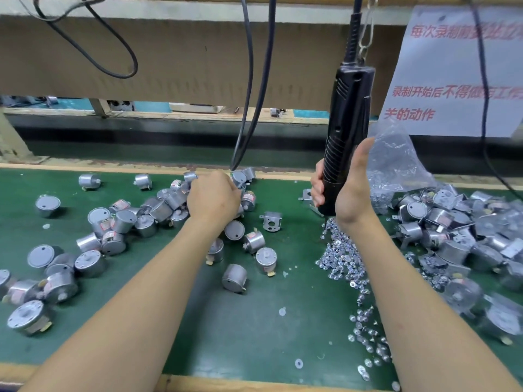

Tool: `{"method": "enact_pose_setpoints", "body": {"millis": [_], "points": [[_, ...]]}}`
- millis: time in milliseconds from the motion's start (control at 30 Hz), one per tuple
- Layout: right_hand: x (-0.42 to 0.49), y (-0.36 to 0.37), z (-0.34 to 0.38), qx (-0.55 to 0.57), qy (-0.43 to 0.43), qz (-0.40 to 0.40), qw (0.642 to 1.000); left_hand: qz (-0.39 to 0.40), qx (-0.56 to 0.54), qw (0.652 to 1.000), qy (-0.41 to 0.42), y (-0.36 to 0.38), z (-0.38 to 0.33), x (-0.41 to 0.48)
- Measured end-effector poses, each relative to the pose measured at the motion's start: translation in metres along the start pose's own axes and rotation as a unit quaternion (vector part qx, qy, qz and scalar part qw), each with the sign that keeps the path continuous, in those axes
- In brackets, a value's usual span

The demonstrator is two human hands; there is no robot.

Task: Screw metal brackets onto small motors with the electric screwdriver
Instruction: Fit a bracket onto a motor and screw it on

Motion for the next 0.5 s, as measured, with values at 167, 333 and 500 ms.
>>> {"method": "enact_pose_setpoints", "body": {"millis": [167, 333, 500], "points": [[0.000, -0.005, -0.007, -0.003, 0.022, 0.013, 1.000, -0.044, -0.135, 0.990, -0.006, -0.009, 0.006, -0.001], [-0.002, -0.007, -0.012, 0.028, 0.052, 0.049, 0.997, -0.068, -0.279, 0.958, 0.026, -0.016, 0.020, -0.023], [-0.005, -0.008, -0.014, 0.060, 0.072, 0.086, 0.992, -0.049, -0.325, 0.944, -0.004, -0.013, 0.040, -0.031]]}}
Point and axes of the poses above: each hand's wrist, its own x-axis towards the middle knuckle, its own y-axis out of the palm, z = x × y, the point moved 6 cm from there along x, towards the middle knuckle, and after that the axes turned 14 degrees about -y, right-handed, at the moved point
